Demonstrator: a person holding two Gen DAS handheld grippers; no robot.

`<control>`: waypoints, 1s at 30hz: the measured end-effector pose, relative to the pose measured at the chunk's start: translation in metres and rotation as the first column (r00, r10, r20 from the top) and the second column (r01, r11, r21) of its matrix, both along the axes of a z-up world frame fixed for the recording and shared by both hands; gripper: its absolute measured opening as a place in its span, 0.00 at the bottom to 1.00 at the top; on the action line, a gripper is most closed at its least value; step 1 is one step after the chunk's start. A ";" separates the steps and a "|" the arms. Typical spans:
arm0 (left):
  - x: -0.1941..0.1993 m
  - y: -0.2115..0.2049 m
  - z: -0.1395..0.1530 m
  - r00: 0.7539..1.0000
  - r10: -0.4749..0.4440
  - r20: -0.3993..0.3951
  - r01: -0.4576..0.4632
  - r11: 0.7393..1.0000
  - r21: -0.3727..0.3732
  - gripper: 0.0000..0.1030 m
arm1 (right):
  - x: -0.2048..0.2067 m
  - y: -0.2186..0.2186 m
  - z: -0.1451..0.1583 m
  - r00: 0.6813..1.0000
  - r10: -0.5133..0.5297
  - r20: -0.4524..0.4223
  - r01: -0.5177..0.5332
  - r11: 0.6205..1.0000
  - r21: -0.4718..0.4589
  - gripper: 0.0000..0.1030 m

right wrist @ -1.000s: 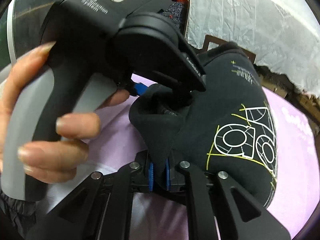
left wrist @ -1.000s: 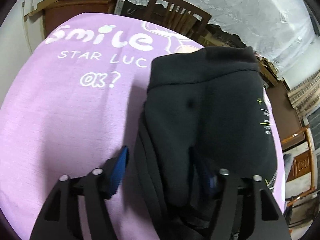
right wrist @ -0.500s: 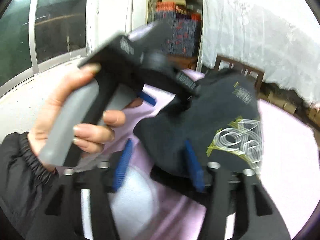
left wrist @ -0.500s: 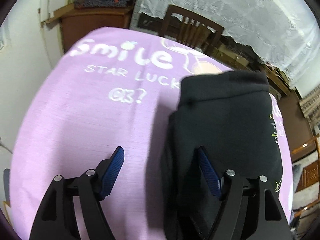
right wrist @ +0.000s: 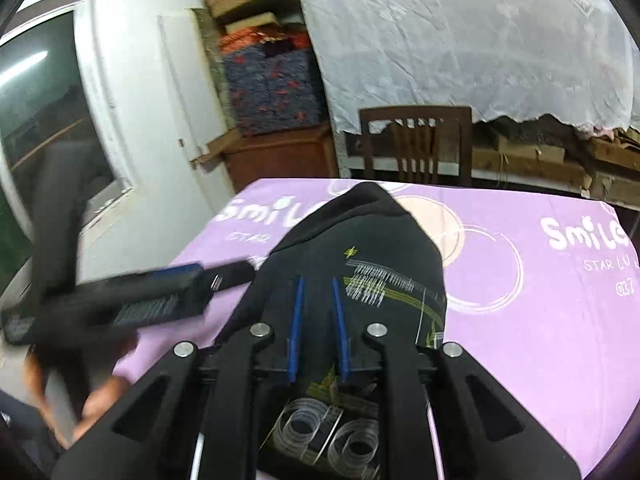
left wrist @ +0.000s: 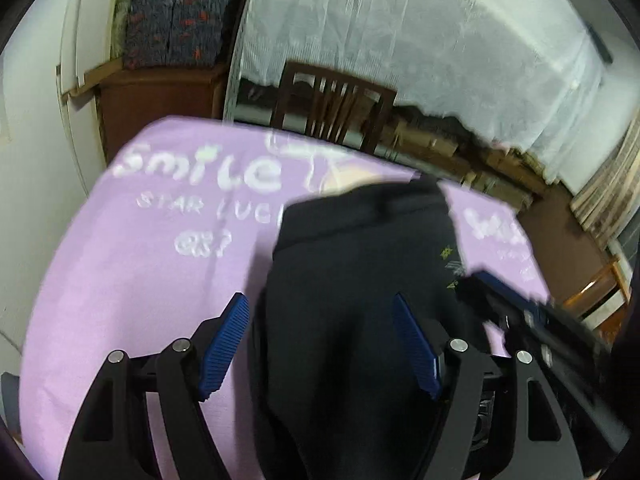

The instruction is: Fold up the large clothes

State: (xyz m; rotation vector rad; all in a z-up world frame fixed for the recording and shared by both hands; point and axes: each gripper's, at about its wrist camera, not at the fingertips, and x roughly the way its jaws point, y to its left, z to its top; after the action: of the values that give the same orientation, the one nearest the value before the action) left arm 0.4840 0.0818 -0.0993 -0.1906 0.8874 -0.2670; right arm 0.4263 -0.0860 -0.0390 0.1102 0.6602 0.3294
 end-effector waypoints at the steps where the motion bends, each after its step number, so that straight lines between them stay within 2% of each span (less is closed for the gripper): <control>1: 0.005 -0.003 -0.009 1.000 0.001 -0.028 -0.001 1.000 0.010 0.72 | 0.011 0.001 -0.004 1.000 -0.007 -0.012 0.007 1.000 -0.013 0.13; 5: 0.022 -0.012 -0.045 0.991 0.001 -0.132 0.004 0.999 0.036 0.75 | 0.042 0.000 -0.037 0.995 -0.026 -0.099 0.021 0.998 -0.052 0.10; 7: 0.024 -0.009 -0.050 0.990 0.001 -0.138 0.002 1.000 0.021 0.78 | 0.051 -0.004 -0.053 0.990 -0.019 -0.142 0.012 0.999 -0.051 0.09; 10: 0.029 -0.002 -0.061 0.986 0.001 -0.170 -0.008 0.999 -0.037 0.83 | 0.061 -0.025 -0.065 0.985 0.013 -0.173 -0.004 0.999 0.052 0.05; 11: 0.030 0.001 -0.066 0.984 0.013 -0.179 -0.022 0.999 -0.049 0.88 | 0.062 -0.029 -0.067 0.984 0.019 -0.175 -0.007 0.998 0.067 0.04; 13: 0.031 0.006 -0.070 0.981 0.017 -0.192 -0.032 0.997 -0.075 0.91 | 0.060 -0.035 -0.074 0.986 0.029 -0.167 -0.013 0.995 0.097 0.04; 19: 0.027 0.010 -0.055 0.980 -0.001 -0.198 -0.016 0.996 -0.087 0.88 | 0.053 -0.042 -0.073 0.988 0.023 -0.153 0.002 0.987 0.158 0.03; 23: 0.016 0.018 -0.028 0.992 0.013 -0.124 -0.022 0.997 -0.073 0.87 | 0.028 -0.049 -0.055 0.989 0.021 -0.144 0.010 0.977 0.214 0.08; 27: 0.008 0.013 -0.022 0.995 0.000 -0.100 -0.002 1.000 -0.022 0.87 | -0.014 -0.046 -0.026 0.993 0.097 -0.068 -0.079 0.971 0.226 0.09; 30: 0.011 0.007 -0.037 0.990 0.004 -0.138 0.000 1.000 0.027 0.87 | -0.041 -0.033 -0.023 0.985 0.165 -0.055 -0.152 0.972 0.181 0.09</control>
State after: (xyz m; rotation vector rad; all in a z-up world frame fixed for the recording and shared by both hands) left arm 0.4949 0.0889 -0.1360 -0.1862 1.0273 -0.2419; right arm 0.3850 -0.1186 -0.0616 0.2396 0.7096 0.5403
